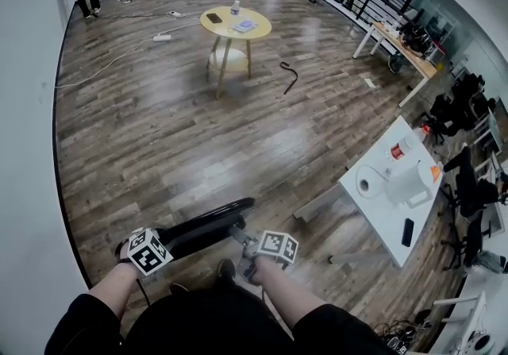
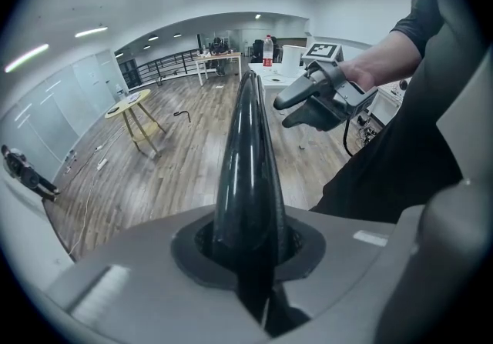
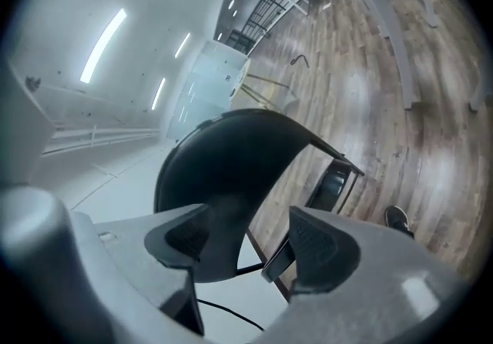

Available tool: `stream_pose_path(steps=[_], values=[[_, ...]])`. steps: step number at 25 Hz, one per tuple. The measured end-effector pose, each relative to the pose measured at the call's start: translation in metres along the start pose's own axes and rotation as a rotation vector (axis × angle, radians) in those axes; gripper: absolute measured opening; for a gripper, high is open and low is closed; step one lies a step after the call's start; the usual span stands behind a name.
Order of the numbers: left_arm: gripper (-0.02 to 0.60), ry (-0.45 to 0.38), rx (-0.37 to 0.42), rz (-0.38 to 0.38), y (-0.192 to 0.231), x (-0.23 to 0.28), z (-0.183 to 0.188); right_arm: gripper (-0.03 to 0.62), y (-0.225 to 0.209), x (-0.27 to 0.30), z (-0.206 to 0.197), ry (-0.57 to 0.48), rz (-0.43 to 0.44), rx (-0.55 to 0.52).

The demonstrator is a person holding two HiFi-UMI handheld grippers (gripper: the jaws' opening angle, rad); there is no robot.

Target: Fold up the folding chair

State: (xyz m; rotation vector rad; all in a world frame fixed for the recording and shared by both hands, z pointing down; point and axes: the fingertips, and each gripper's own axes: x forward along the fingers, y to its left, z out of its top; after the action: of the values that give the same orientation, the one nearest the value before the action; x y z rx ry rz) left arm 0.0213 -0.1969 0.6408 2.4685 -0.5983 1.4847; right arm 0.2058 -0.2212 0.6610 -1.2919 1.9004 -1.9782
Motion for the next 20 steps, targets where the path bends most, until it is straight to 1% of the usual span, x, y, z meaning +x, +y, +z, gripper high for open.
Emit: stream_pose_path(steps=[3,7,14,17,20], values=[[0.061,-0.002,-0.002,0.003,0.003,0.003,0.0,0.31,0.016,-0.016,0.014,-0.01,0.015,-0.101],[0.063,-0.005,0.002,0.008,0.009,0.005,0.002,0.31,0.038,-0.034,0.033,-0.02,0.026,-0.291],[0.072,-0.01,0.008,0.021,0.016,0.004,0.004,0.31,0.079,-0.045,0.042,0.007,0.024,-0.691],[0.074,-0.012,0.015,0.026,0.018,0.005,0.004,0.311,0.091,-0.042,0.041,0.041,0.014,-0.863],[0.077,-0.015,0.019,0.033,0.02,0.005,0.005,0.311,0.104,-0.038,0.04,0.087,0.004,-1.061]])
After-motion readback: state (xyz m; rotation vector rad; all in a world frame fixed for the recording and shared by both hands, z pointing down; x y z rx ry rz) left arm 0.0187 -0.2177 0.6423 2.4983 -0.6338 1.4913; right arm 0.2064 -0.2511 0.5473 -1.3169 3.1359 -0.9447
